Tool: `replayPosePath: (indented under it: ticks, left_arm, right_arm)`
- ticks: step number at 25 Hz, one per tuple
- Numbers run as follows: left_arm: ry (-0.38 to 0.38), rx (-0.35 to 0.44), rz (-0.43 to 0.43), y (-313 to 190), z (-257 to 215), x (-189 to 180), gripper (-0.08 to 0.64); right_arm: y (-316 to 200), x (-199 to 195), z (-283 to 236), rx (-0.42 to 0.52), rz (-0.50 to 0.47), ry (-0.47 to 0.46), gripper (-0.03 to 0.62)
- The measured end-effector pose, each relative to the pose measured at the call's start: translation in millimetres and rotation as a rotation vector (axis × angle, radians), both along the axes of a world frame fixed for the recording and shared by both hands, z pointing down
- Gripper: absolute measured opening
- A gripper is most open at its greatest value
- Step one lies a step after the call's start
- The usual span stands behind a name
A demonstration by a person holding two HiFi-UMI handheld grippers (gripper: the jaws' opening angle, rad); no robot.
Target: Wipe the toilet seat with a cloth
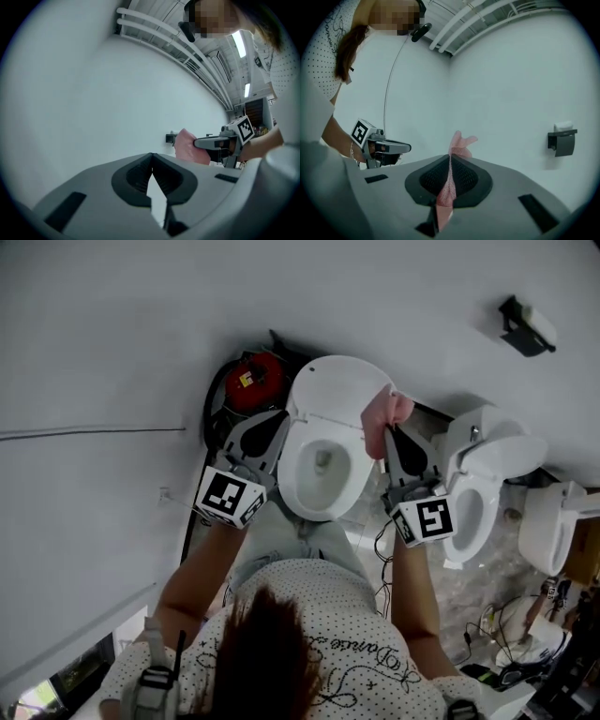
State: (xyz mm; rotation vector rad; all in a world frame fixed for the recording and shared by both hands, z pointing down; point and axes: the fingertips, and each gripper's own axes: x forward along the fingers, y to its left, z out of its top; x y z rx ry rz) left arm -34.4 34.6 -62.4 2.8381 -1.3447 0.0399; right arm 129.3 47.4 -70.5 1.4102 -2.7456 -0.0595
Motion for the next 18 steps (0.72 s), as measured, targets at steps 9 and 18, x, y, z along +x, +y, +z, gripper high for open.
replayPosePath:
  ticks: [9, 18]
  left_arm:
    - [0.047, -0.019, -0.082, 6.9, -15.5, -4.6, 0.005]
    - [0.084, 0.02, -0.106, 16.0, -31.4, -5.4, 0.003]
  right_arm:
    - [8.1, 15.1, -33.2, 0.033, 0.025, -0.044, 0.02]
    - [21.8, 21.1, -44.6, 0.054, 0.055, -0.054, 0.021]
